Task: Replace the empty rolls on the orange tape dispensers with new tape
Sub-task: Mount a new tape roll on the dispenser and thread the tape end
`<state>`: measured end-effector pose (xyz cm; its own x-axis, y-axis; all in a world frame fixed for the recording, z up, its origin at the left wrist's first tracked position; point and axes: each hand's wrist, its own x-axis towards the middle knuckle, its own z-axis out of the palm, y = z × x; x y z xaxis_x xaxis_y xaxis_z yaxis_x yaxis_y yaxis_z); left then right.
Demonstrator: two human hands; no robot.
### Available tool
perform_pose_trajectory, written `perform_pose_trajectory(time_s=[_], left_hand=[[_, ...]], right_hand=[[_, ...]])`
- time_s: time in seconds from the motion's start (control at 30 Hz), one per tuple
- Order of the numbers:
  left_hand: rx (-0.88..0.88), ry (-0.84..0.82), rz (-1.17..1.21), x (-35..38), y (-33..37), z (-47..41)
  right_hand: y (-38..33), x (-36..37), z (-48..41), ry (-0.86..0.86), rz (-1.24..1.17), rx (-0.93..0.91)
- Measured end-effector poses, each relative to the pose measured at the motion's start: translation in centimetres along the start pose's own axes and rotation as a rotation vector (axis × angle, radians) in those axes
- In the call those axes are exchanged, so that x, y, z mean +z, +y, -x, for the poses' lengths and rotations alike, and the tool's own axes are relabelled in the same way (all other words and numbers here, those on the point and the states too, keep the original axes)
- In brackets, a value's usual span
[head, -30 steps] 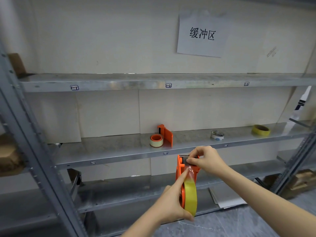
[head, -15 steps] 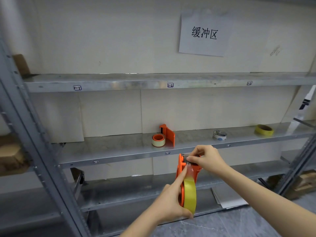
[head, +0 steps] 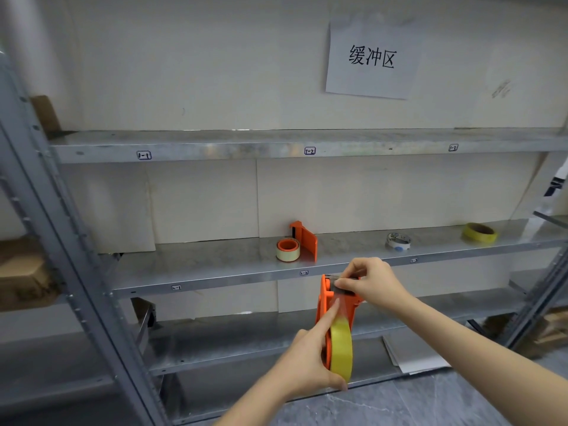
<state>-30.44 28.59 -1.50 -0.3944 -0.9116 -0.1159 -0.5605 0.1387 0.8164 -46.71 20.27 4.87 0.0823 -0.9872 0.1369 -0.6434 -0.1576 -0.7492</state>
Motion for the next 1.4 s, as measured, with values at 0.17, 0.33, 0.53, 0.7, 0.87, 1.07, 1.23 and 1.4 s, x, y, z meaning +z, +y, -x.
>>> perform_pose_trajectory(time_s=[0.17, 0.33, 0.53, 0.7, 0.87, 1.07, 1.23, 1.4], left_hand=[[-0.013, -0.005, 0.002, 0.3, 0.0, -0.2], [-0.010, -0.016, -0.025, 0.3, -0.1, 0.0], [0.011, -0.022, -0.013, 0.1, 0.8, 0.2], [0.031, -0.019, -0.009, 0.4, 0.7, 0.2], [0.029, -0.003, 0.010, 0.9, 0.6, 0.1], [-0.001, -0.027, 0.017, 1.4, 0.1, -0.2], [-0.007, -0.025, 0.016, 1.4, -0.7, -0.3], [-0.018, -0.031, 0.017, 1.4, -0.9, 0.0]], right_hand=[[0.3, 0.2, 0.1, 0.011, 0.037, -0.007], [0.7, 0.3, 0.1, 0.022, 0.034, -0.001], [0.8, 0.0, 0.2, 0.033, 0.003, 0.008], [1.0, -0.4, 0.3, 0.028, 0.025, -0.014], [0.9, -0.6, 0.6, 0.009, 0.023, -0.022], [0.6, -0.4, 0.9, -0.009, 0.040, -0.020], [0.6, -0.1, 1.0, -0.013, 0.062, -0.011], [0.7, 0.2, 1.1, -0.010, 0.060, -0.003]])
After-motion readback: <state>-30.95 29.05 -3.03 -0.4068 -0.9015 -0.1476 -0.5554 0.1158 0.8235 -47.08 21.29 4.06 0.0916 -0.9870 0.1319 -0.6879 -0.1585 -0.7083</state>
